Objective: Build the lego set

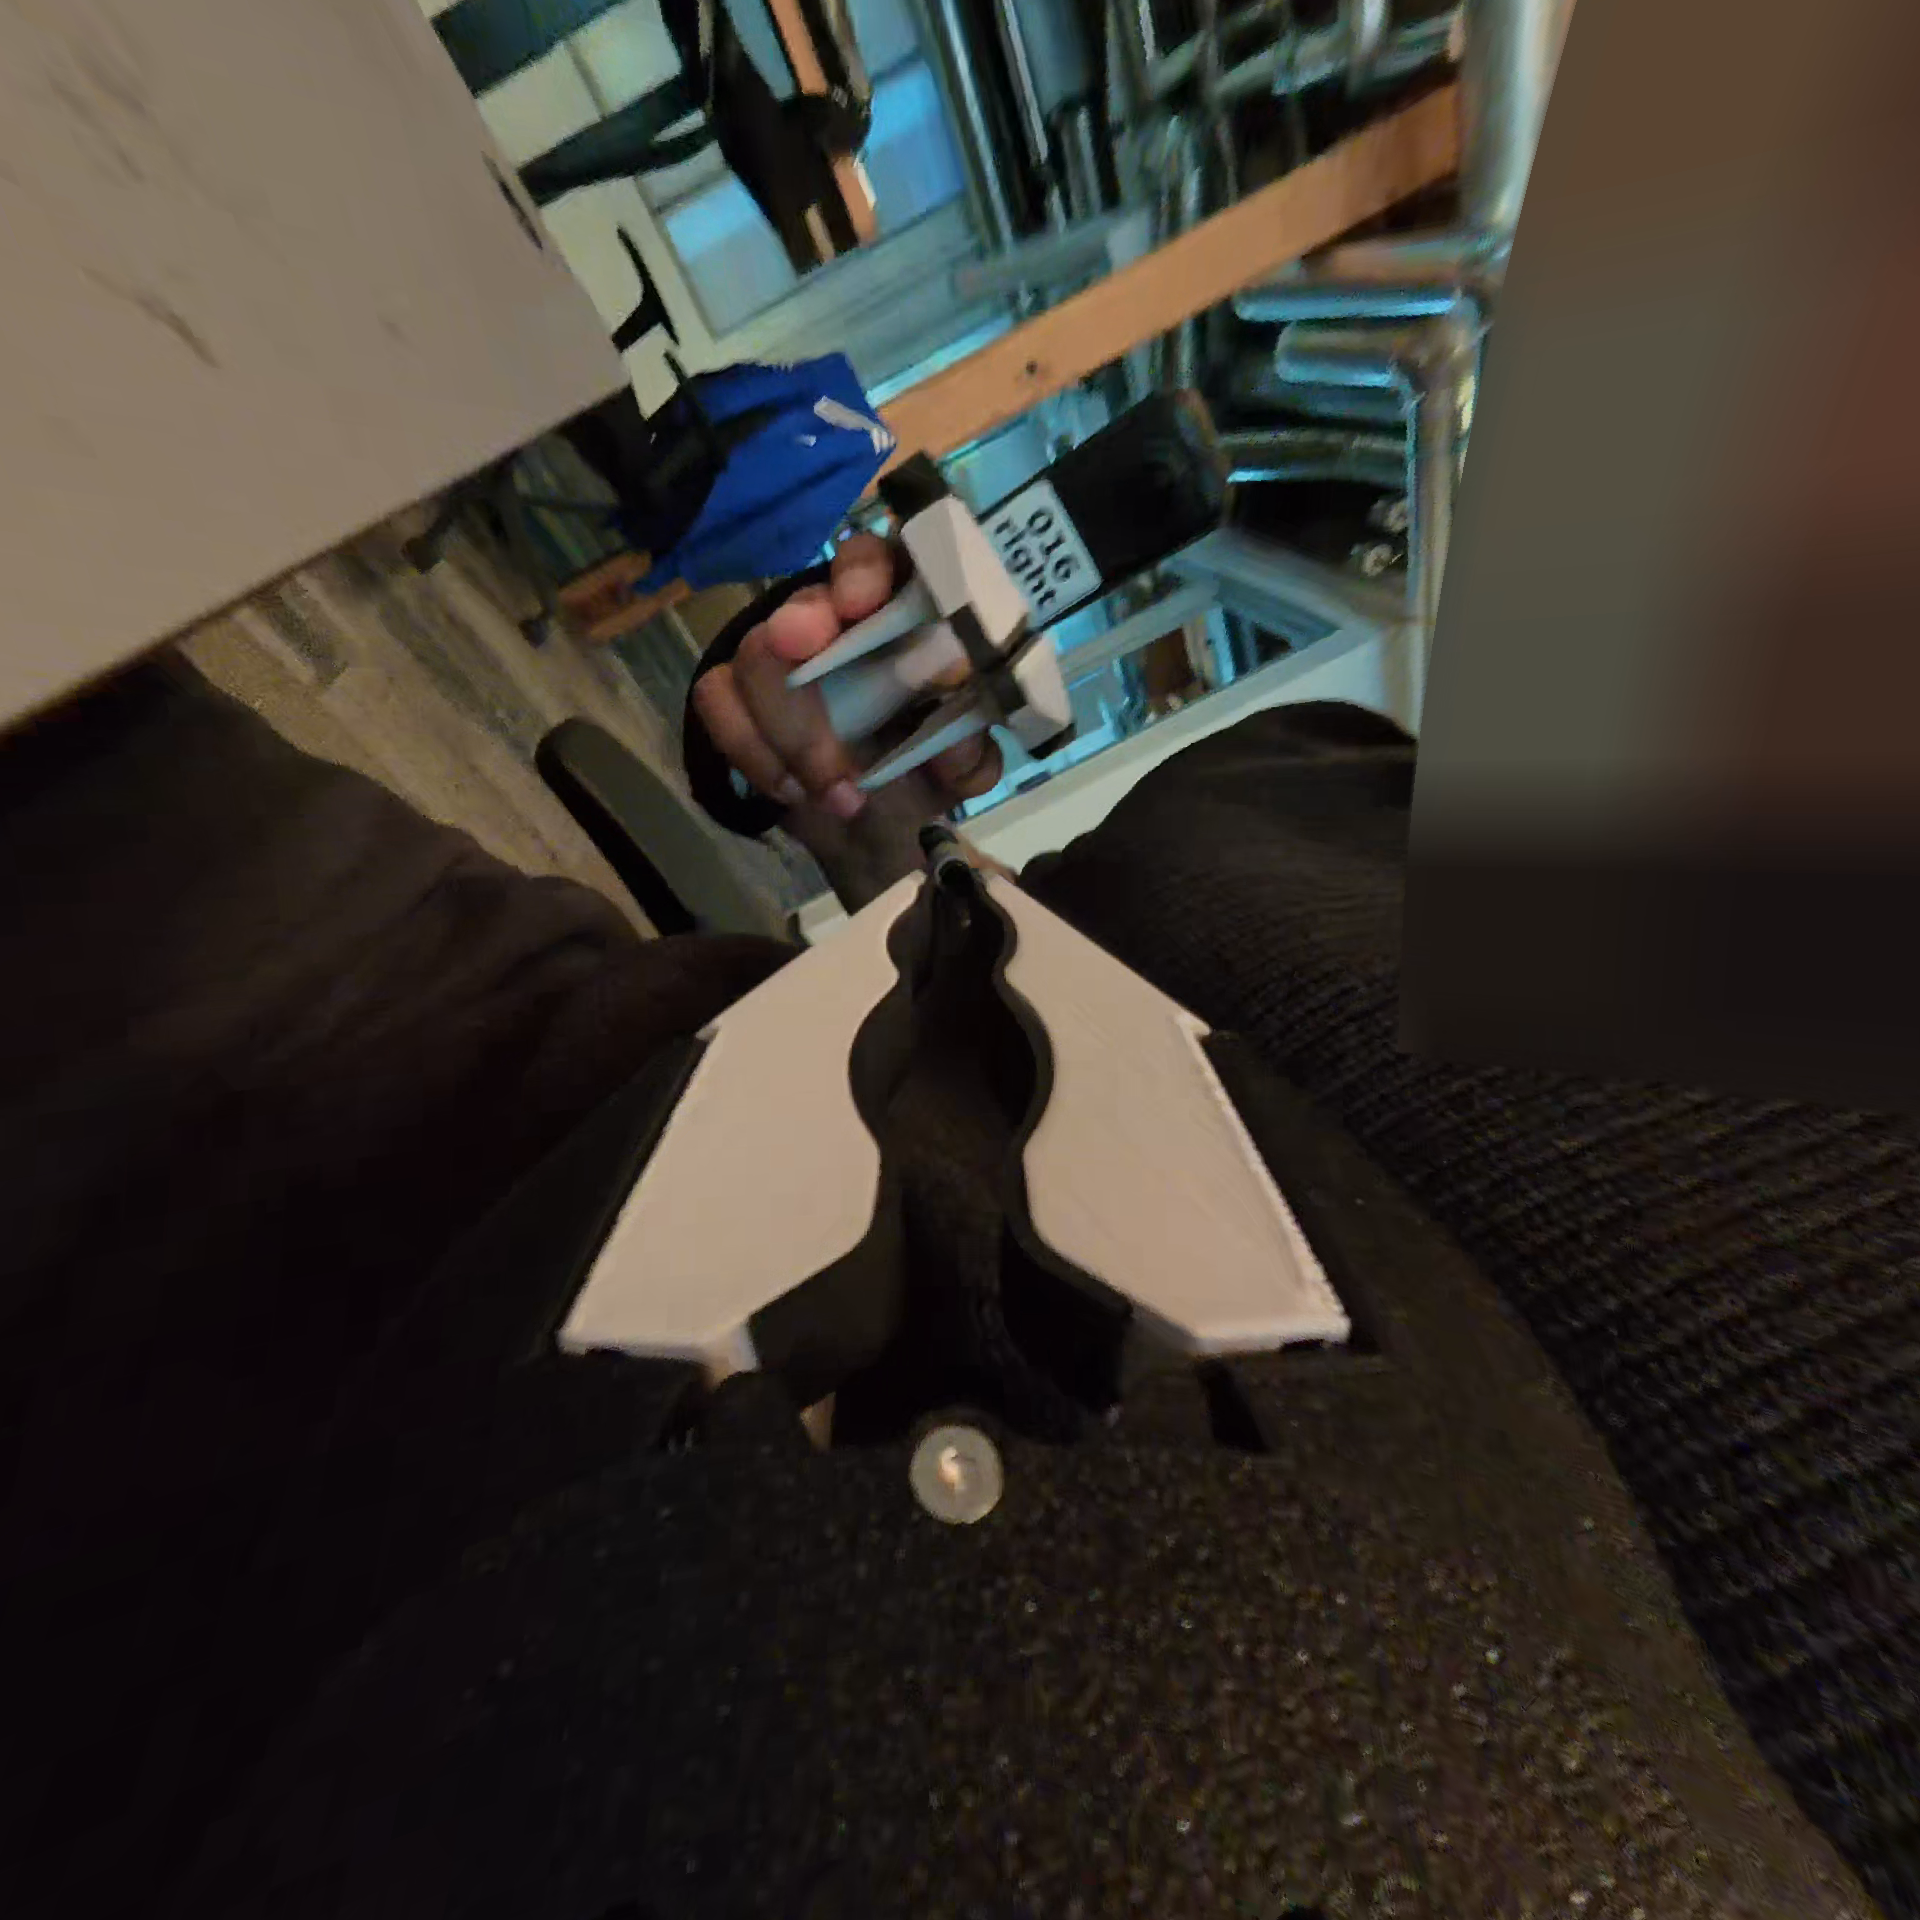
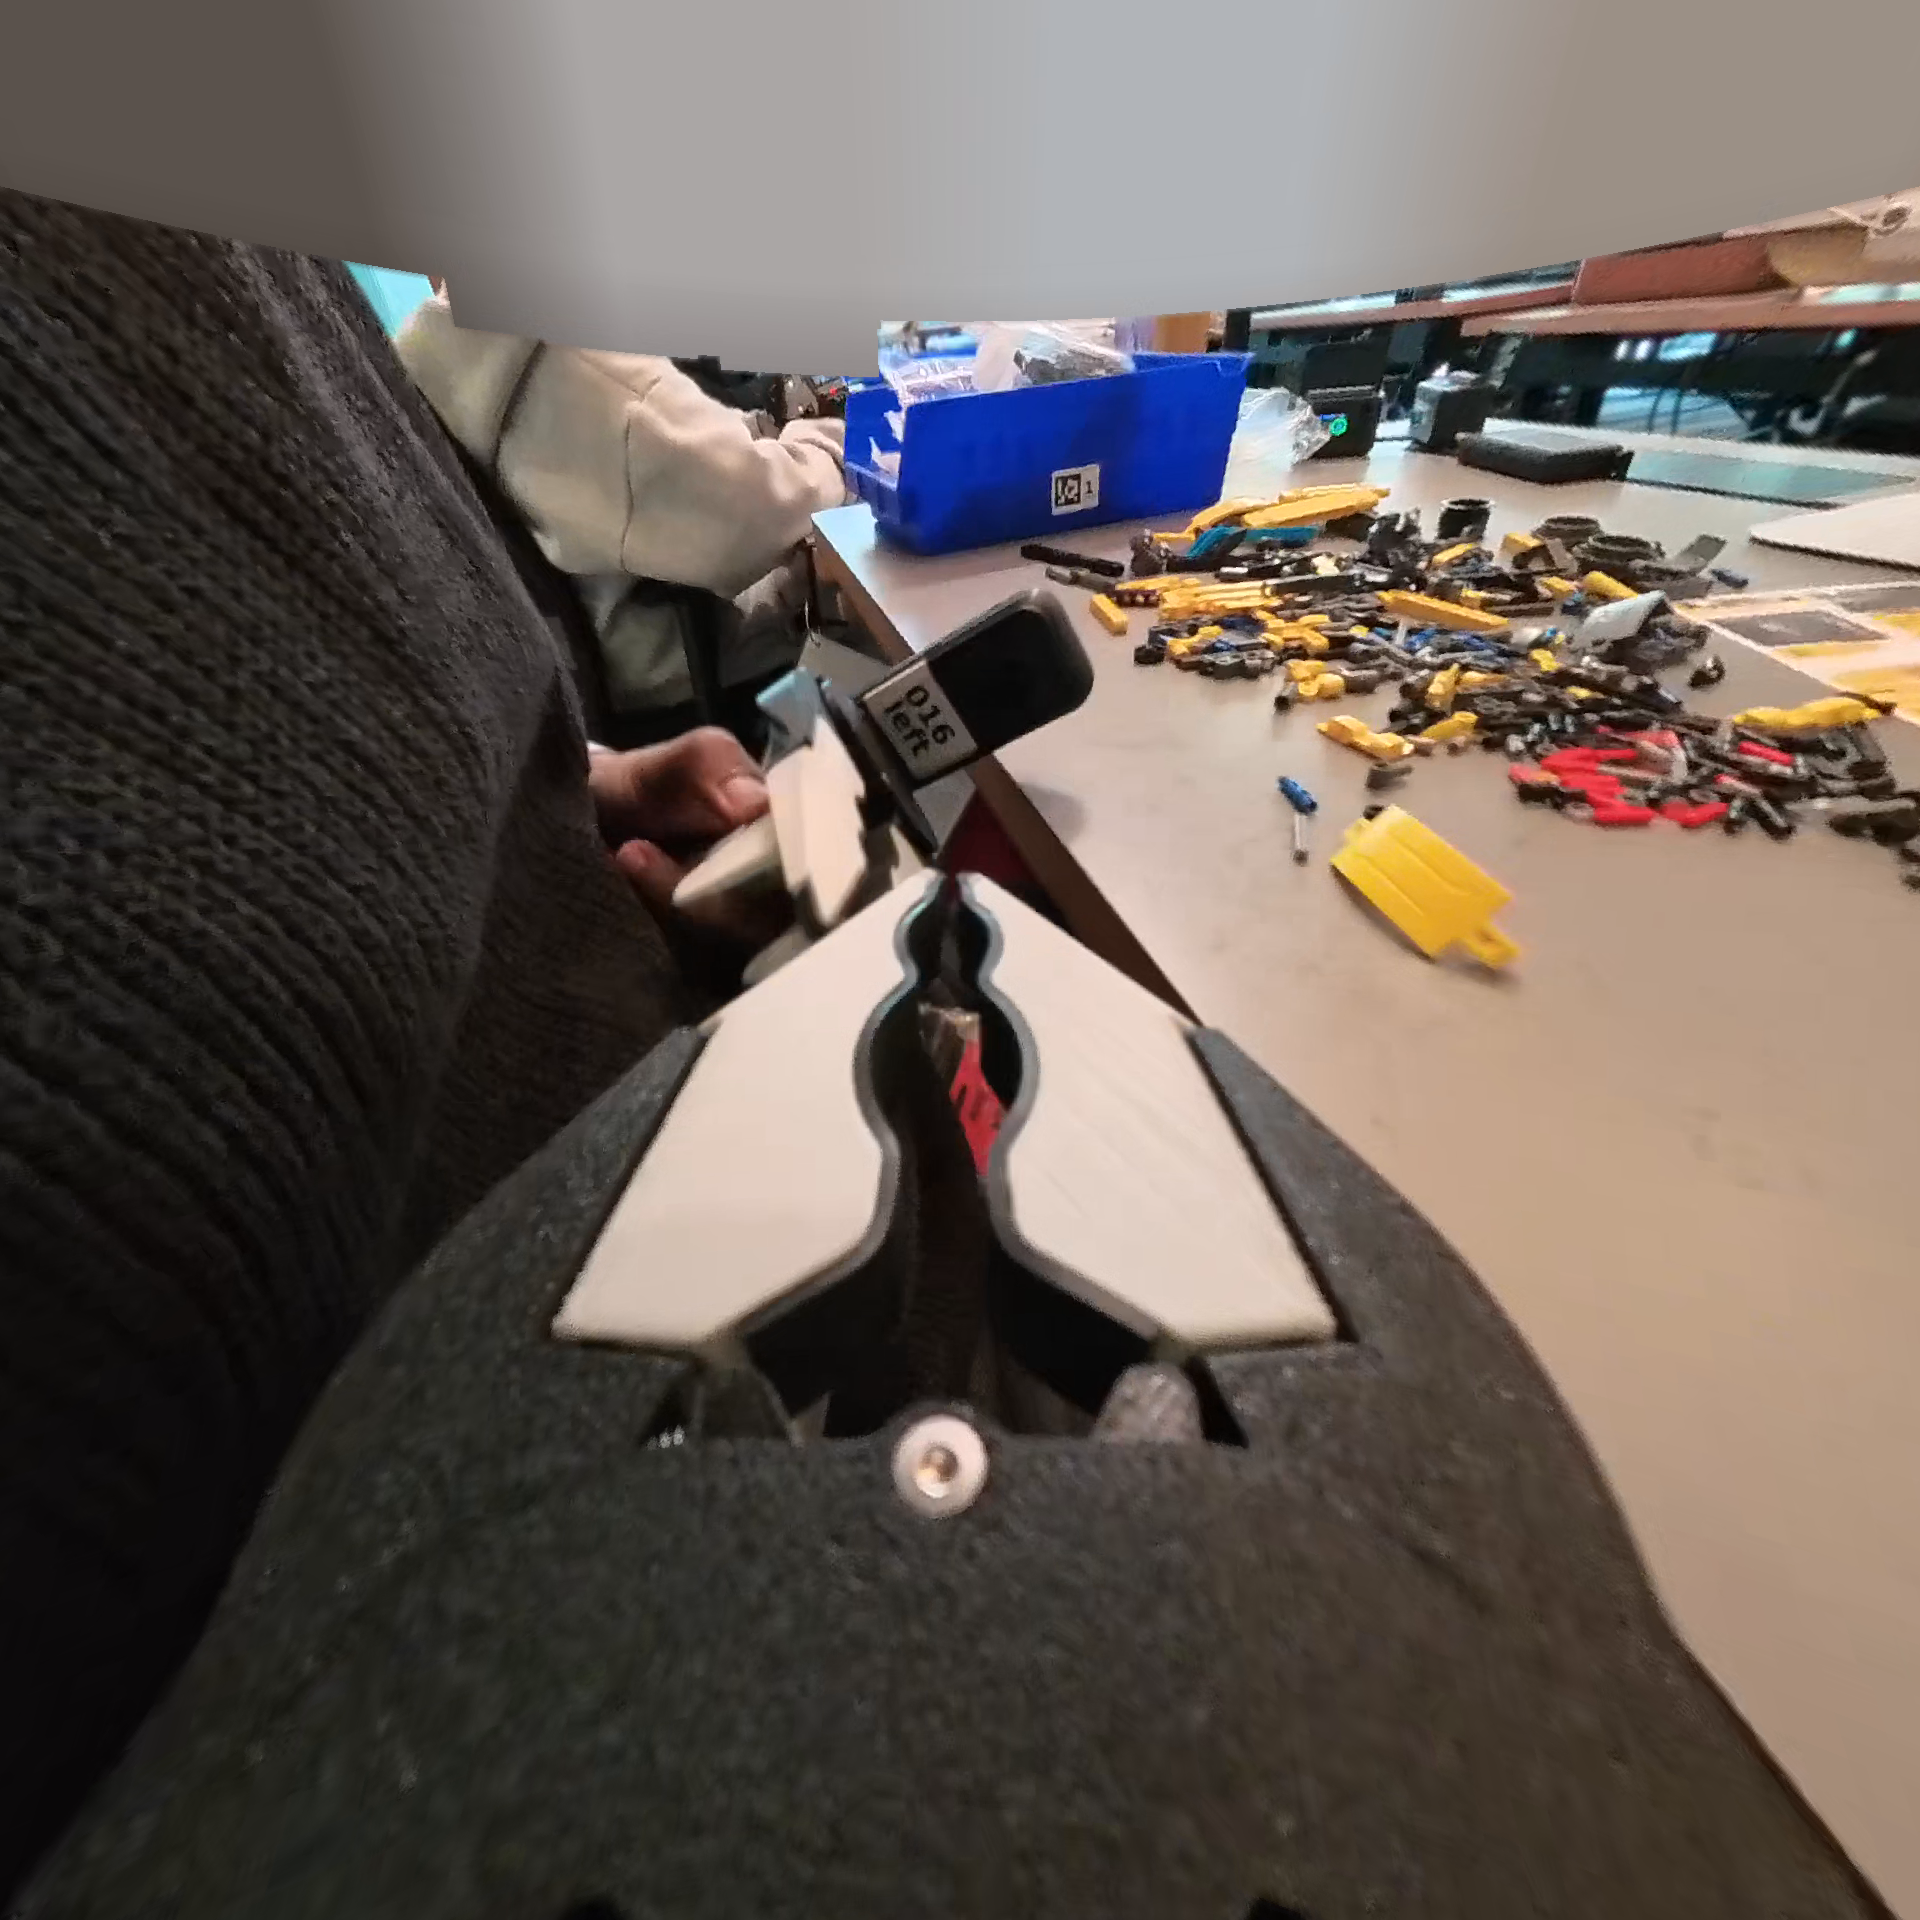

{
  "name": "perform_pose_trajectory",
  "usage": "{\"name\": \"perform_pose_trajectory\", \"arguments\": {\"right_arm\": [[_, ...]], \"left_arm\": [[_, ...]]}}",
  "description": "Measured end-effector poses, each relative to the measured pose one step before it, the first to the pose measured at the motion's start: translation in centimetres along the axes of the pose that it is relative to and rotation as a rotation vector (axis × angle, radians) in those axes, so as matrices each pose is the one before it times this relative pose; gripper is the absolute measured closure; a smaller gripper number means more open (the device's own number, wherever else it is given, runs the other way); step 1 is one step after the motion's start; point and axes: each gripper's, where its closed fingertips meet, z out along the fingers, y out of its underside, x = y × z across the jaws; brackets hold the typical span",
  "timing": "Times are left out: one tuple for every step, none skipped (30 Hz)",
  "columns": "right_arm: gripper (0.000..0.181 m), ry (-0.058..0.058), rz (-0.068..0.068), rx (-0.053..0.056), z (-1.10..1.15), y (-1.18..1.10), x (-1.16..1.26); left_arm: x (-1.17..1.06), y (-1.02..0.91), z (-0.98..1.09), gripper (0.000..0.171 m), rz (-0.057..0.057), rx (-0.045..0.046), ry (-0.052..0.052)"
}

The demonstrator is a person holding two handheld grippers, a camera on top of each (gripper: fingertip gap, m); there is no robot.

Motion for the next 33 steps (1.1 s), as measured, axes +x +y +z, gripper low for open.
{"name": "perform_pose_trajectory", "arguments": {"right_arm": [[0.174, 0.0035, -0.0060, -0.0111, -0.181, 0.410, 0.046], [0.171, -0.0001, -0.0039, -0.0116, 0.017, 0.452, -0.176], [0.168, -0.0143, 0.0006, -0.0063, 0.172, 0.380, -0.480], [0.165, -0.0185, 0.0018, -0.0040, 0.277, 0.299, -0.561], [0.165, -0.0130, -0.0016, -0.0055, 0.325, 0.250, -0.433], [0.165, -0.0084, -0.0059, -0.0042, 0.267, 0.144, -0.298], [0.166, -0.0003, -0.0092, 0.0011, 0.165, 0.001, -0.116], [0.173, 0.0029, -0.0103, 0.0028, 0.088, -0.078, -0.020], [0.176, 0.0016, -0.0083, 0.0020, 0.029, -0.106, -0.002], [0.176, 0.0003, -0.0051, -0.0003, 0.034, -0.069, 0.004], [0.176, 0.0001, -0.0040, -0.0031, 0.010, -0.038, -0.014], [0.175, 0.0008, -0.0061, -0.0027, -0.033, -0.028, -0.020], [0.175, 0.0013, -0.0072, -0.0023, -0.052, -0.031, -0.011], [0.175, 0.0011, -0.0053, -0.0041, -0.086, 0.005, 0.011], [0.175, 0.0006, -0.0024, -0.0053, -0.071, 0.058, 0.022], [0.175, -0.0009, -0.0006, -0.0034, -0.072, 0.053, 0.003], [0.175, -0.0030, 0.0007, -0.0008, -0.043, 0.026, -0.038], [0.175, -0.0028, 0.0008, 0.0002, -0.004, 0.029, -0.042], [0.176, -0.0015, 0.0002, 0.0018, 0.015, -0.005, -0.021], [0.176, -0.0020, 0.0013, 0.0017, 0.023, -0.015, -0.038], [0.176, -0.0021, 0.0013, -0.0004, 0.031, 0.021, -0.035], [0.176, -0.0009, -0.0009, -0.0046, 0.025, 0.088, -0.038], [0.176, 0.0017, -0.0031, -0.0089, 0.032, 0.144, -0.054], [0.176, 0.0038, -0.0073, -0.0133, 0.017, 0.203, -0.060], [0.177, 0.0039, -0.0097, -0.0131, -0.011, 0.163, -0.050], [0.177, 0.0009, -0.0030, -0.0054, -0.025, 0.023, -0.054], [0.177, -0.0006, 0.0049, -0.0008, -0.009, -0.049, -0.055], [0.177, 0.0019, 0.0044, -0.0051, 0.001, 0.054, -0.014], [0.178, 0.0049, -0.0025, -0.0118, 0.012, 0.169, 0.004], [0.178, 0.0072, -0.0126, -0.0128, -0.002, 0.182, -0.014], [0.178, 0.0045, -0.0098, -0.0060, -0.011, 0.067, -0.071], [0.178, -0.0031, 0.0091, 0.0067, -0.036, -0.086, -0.107], [0.179, -0.0067, 0.0213, 0.0118, -0.045, -0.100, -0.086]], "left_arm": [[0.066, -0.349, -0.179, 0.167, -0.0068, 0.02211, 0.0144], [0.038, -0.220, -0.105, 0.166, -0.0104, 0.01562, 0.0124], [-0.023, -0.065, -0.037, 0.167, -0.0126, 0.00830, 0.0087], [-0.019, 0.060, 0.024, 0.167, -0.0105, 0.00053, 0.0069], [0.027, 0.059, 0.034, 0.166, -0.0062, -0.00334, 0.0052], [0.030, -0.018, -0.004, 0.166, 0.0000, -0.00040, -0.0004], [0.060, 0.021, -0.021, 0.166, 0.0020, -0.00421, 0.0002], [0.079, 0.023, -0.019, 0.166, 0.0018, -0.00275, 0.0014], [0.054, 0.002, -0.031, 0.166, -0.0005, 0.00041, 0.0019], [0.071, -0.014, -0.030, 0.166, -0.0033, 0.00152, 0.0056], [0.039, -0.010, -0.037, 0.167, -0.0031, 0.00244, 0.0043], [0.055, -0.039, -0.030, 0.166, -0.0012, 0.00400, 0.0048], [0.068, -0.018, -0.027, 0.167, -0.0013, 0.00335, 0.0063], [0.049, -0.020, -0.027, 0.167, -0.0017, 0.00372, 0.0053], [0.046, -0.012, -0.006, 0.167, 0.0002, 0.00371, 0.0039], [0.042, 0.019, 0.008, 0.167, -0.0002, 0.00090, 0.0029], [0.041, 0.013, 0.016, 0.167, 0.0006, 0.00010, 0.0023], [-0.005, 0.018, 0.002, 0.167, -0.0004, 0.00032, -0.0003], [0.019, -0.011, -0.003, 0.167, 0.0004, 0.00054, 0.0006], [0.016, -0.006, -0.024, 0.167, 0.0020, 0.00049, -0.0009], [0.007, -0.017, -0.002, 0.167, 0.0026, -0.00053, -0.0031], [-0.040, -0.005, -0.011, 0.166, 0.0029, -0.00094, -0.0074], [-0.069, 0.017, -0.006, 0.166, 0.0020, -0.00236, -0.0088], [-0.116, 0.080, 0.003, 0.166, -0.0019, -0.00517, -0.0087], [-0.091, 0.108, 0.034, 0.166, -0.0058, -0.00470, -0.0053], [0.047, 0.079, 0.036, 0.166, -0.0060, -0.00171, 0.0045], [0.074, 0.052, 0.028, 0.167, -0.0100, -0.00128, 0.0088], [-0.061, 0.024, -0.010, 0.167, -0.0081, -0.00003, 0.0010], [-0.157, 0.035, -0.001, 0.167, -0.0031, -0.00001, -0.0074], [-0.140, 0.088, 0.023, 0.167, -0.0035, -0.00286, -0.0090], [-0.013, 0.090, 0.022, 0.167, -0.0033, -0.00511, -0.0012], [0.140, 0.075, 0.039, 0.167, -0.0032, -0.00465, 0.0087], [0.100, 0.045, 0.054, 0.167, -0.0048, -0.00228, 0.0058]]}}
